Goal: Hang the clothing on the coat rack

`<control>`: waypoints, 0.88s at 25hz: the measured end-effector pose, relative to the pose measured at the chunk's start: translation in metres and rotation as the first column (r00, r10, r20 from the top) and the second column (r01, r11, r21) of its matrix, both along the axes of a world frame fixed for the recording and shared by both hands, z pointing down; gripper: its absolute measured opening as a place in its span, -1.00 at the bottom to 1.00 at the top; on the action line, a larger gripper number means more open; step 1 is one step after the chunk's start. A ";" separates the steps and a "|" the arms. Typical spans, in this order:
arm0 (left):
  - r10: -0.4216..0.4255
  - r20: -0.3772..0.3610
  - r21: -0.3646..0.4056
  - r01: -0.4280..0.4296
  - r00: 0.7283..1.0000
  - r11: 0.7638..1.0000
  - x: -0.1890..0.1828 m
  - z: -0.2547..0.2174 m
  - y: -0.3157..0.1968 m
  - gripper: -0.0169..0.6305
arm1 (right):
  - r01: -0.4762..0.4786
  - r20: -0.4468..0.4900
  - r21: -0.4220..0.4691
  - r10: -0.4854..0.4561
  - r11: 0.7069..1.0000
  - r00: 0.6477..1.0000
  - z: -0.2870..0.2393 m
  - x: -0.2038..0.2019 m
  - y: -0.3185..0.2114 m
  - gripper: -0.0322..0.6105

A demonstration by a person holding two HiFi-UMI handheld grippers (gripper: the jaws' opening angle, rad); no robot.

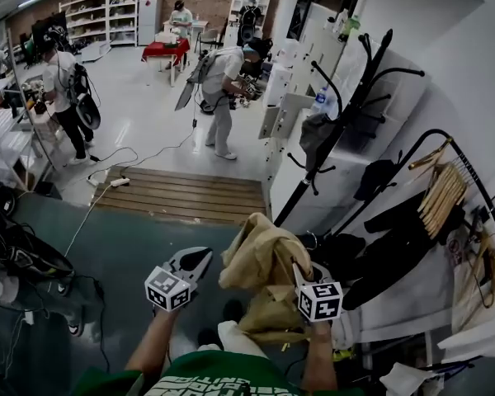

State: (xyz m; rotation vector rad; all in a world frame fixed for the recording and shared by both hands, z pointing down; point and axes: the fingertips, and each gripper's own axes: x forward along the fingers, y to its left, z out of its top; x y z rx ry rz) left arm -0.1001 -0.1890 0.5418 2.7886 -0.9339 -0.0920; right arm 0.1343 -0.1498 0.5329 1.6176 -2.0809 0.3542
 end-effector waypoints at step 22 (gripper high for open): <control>0.040 0.032 0.047 -0.041 0.999 0.998 0.047 -0.019 -0.088 -0.93 | -0.033 -0.010 0.005 0.033 0.999 0.999 0.003 0.040 -0.070 -0.69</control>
